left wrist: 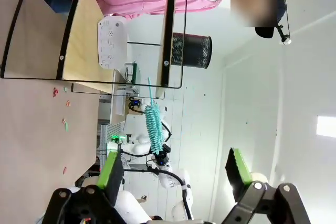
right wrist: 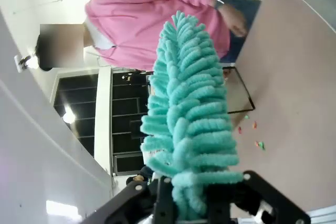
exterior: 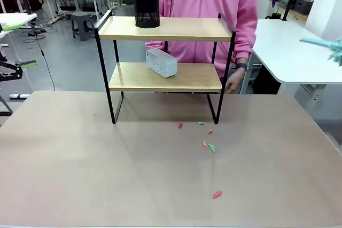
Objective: Clean the shelf.
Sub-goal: Hand the Duster back to the human.
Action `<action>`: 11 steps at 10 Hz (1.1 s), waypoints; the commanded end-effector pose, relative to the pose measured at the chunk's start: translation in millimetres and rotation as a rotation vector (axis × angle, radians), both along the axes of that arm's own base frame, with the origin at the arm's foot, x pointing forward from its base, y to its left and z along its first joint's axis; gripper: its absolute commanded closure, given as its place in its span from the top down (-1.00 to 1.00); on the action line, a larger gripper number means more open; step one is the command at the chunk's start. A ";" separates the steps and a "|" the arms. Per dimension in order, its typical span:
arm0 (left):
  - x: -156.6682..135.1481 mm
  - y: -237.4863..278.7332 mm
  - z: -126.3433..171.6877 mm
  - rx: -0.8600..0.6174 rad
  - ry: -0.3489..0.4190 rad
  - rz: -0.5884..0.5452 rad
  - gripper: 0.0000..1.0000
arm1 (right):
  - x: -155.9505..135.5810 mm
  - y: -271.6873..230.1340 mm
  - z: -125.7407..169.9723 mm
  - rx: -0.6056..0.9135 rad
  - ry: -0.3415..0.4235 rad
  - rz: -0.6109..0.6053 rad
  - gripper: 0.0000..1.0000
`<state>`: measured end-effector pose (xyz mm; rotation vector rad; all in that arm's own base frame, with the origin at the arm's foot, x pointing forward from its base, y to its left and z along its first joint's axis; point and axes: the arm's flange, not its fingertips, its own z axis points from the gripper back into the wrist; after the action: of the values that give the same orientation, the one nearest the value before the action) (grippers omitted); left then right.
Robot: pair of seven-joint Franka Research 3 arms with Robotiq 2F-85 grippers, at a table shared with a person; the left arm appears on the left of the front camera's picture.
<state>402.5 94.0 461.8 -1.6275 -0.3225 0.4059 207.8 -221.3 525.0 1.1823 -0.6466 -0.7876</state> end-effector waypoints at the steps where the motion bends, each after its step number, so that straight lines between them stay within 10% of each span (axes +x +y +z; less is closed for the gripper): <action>1: -0.7 1.7 2.9 -0.001 -0.001 -0.016 1.00 | -3.2 68.1 -40.3 0.022 0.014 -0.057 -1.00; 2: -0.7 1.7 2.9 -0.001 -0.001 -0.016 1.00 | 0.0 0.0 0.0 0.000 0.000 0.000 -1.00; 11: -0.7 1.7 2.9 -0.001 -0.001 -0.016 1.00 | 0.0 0.0 0.0 0.000 0.000 0.000 -1.00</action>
<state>402.7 94.1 461.9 -1.6277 -0.3225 0.4054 210.7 -220.3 524.7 1.1869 -0.6449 -0.7729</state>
